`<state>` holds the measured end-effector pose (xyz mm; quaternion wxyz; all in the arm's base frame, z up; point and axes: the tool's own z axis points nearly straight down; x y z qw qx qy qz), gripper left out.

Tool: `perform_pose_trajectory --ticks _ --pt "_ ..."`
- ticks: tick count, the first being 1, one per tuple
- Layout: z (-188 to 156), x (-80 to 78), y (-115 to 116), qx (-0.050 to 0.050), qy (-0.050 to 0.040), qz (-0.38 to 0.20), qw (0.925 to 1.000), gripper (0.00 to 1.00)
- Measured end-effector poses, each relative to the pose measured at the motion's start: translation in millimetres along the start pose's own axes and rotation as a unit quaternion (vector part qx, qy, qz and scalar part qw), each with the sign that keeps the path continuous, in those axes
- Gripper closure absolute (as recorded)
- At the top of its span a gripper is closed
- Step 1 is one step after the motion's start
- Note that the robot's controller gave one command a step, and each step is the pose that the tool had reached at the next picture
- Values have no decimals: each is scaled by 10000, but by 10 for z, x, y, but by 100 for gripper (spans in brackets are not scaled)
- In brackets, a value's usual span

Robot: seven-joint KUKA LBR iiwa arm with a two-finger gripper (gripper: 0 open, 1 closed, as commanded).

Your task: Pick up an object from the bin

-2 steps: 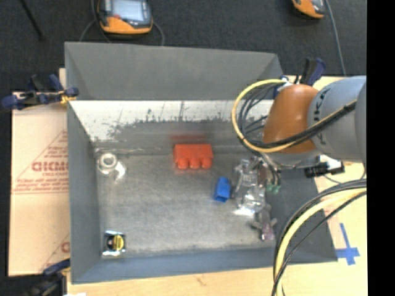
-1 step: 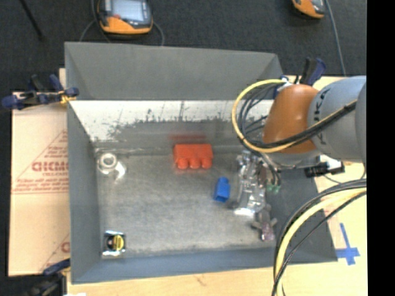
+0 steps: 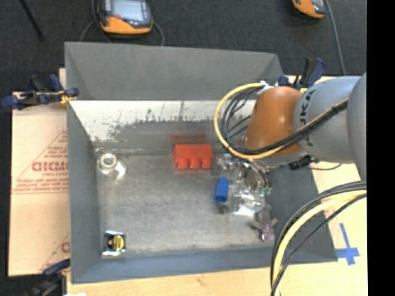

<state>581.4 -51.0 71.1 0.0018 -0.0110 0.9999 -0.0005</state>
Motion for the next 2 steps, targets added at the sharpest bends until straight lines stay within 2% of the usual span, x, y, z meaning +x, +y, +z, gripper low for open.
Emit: perform_pose_trajectory --ticks 1,2 --pt "-20 -19 -11 8 -32 -2 10000 100" --pt "-1540 122 -157 13 -31 -2211 9752 100"
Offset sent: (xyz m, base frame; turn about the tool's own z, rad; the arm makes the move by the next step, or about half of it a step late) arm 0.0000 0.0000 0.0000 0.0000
